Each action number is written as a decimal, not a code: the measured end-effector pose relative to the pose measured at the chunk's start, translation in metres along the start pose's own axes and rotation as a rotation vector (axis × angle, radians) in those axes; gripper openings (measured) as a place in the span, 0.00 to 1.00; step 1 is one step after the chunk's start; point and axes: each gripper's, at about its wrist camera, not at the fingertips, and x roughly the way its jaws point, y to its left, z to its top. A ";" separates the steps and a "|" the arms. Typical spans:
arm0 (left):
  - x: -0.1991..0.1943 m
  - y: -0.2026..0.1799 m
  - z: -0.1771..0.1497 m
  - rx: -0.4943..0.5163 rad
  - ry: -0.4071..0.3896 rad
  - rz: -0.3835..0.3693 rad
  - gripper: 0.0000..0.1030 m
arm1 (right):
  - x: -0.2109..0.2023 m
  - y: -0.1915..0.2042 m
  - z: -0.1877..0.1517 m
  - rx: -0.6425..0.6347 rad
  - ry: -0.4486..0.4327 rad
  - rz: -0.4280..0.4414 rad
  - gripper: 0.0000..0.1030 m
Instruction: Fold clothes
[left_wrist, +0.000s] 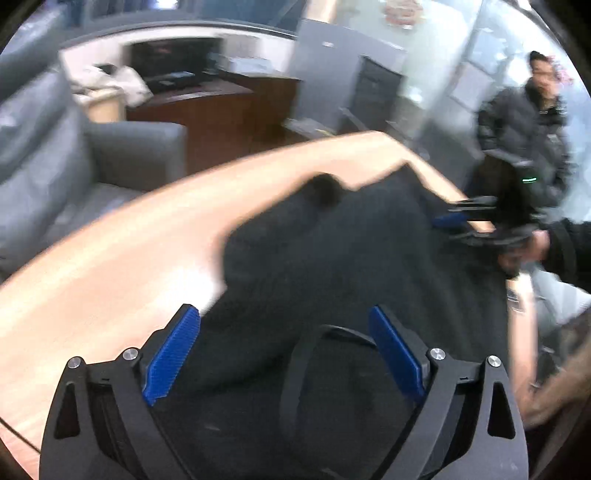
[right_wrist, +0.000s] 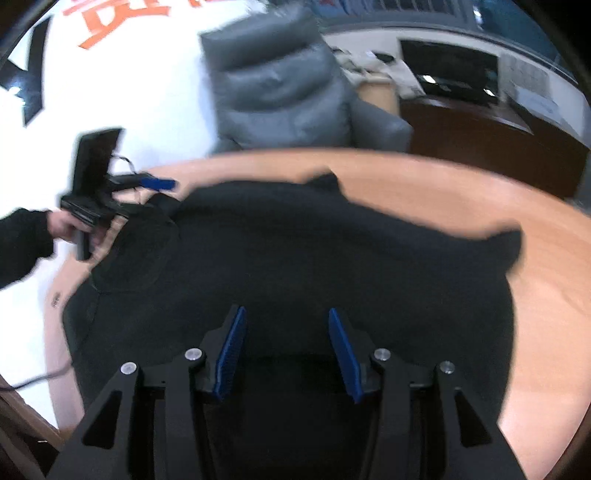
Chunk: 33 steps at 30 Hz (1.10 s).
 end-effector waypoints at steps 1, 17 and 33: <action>0.003 -0.006 -0.001 0.019 0.018 -0.023 0.92 | -0.005 -0.002 -0.008 -0.002 0.014 -0.017 0.48; 0.034 -0.043 0.005 0.130 0.163 0.074 0.99 | -0.062 0.025 -0.080 -0.233 0.071 -0.094 0.62; -0.074 -0.131 -0.025 -0.002 0.023 0.018 0.99 | -0.070 -0.024 -0.048 -0.189 0.066 -0.186 0.62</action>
